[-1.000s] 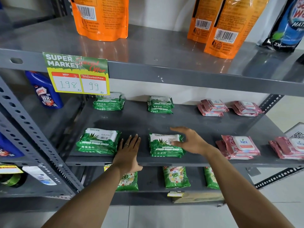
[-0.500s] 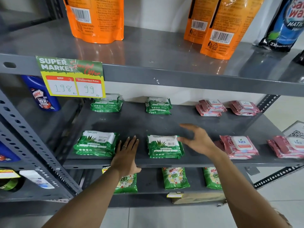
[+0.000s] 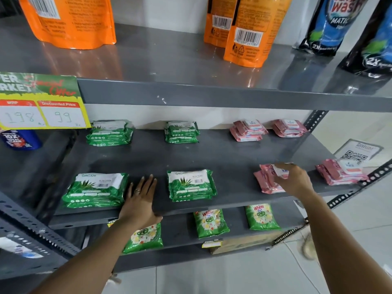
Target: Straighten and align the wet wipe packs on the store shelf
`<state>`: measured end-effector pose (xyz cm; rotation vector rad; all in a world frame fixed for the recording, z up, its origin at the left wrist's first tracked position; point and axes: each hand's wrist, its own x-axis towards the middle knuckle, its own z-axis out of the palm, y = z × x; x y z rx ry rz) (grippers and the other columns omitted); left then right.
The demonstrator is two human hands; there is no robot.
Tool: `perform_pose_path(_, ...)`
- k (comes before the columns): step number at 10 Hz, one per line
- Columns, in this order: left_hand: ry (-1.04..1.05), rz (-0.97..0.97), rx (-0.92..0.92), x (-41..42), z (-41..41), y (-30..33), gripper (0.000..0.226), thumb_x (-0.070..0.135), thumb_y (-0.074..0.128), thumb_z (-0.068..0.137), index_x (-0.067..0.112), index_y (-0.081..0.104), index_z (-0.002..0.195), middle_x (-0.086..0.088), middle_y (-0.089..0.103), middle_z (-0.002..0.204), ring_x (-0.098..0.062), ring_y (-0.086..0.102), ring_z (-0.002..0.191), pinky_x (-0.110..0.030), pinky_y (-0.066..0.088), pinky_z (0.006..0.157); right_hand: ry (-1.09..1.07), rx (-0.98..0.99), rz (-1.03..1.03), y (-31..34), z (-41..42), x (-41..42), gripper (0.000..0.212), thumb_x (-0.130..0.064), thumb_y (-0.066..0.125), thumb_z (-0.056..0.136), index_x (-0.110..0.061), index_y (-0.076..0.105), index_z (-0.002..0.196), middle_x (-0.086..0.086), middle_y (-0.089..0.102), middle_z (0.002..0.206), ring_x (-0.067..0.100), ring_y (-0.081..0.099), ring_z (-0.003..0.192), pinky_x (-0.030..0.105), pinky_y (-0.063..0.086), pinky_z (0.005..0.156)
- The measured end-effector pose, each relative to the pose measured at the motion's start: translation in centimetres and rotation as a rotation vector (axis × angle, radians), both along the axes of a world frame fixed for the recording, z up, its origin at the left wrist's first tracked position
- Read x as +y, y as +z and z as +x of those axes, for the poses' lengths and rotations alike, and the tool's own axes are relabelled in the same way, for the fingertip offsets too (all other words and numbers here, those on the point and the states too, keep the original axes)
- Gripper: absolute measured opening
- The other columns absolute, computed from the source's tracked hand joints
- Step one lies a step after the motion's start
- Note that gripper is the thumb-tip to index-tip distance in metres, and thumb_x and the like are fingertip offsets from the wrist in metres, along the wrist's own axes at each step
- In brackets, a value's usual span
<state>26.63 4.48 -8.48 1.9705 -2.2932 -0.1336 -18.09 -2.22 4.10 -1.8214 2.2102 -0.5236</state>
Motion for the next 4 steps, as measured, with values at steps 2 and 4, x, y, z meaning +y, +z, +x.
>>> perform_pose_path(2,0.003,0.015,-0.029,0.1,0.1,0.2,0.128,0.073,0.067,0.059,0.009,0.006,0.152,-0.009,0.007,0.161,-0.028,0.004,0.146,-0.054,0.005,0.117,-0.015,-0.003,-0.060,-0.1,0.6,0.8,0.044,-0.014,0.070,0.077,-0.020,0.064,0.120,0.009,0.060,0.129,0.034,0.059,0.113,0.039,0.047,0.089)
perform_pose_path(4,-0.061,0.018,0.268,1.5,0.3,2.8,0.136,0.095,0.048,0.056,0.022,-0.020,0.148,0.001,-0.007,0.159,-0.019,-0.005,0.145,-0.046,0.001,0.117,-0.106,-0.435,-0.369,3.8,2.9,6.3,0.020,-0.015,0.068,0.084,-0.019,0.072,0.103,0.001,0.074,0.103,0.022,0.069,0.095,0.032,0.054,0.083)
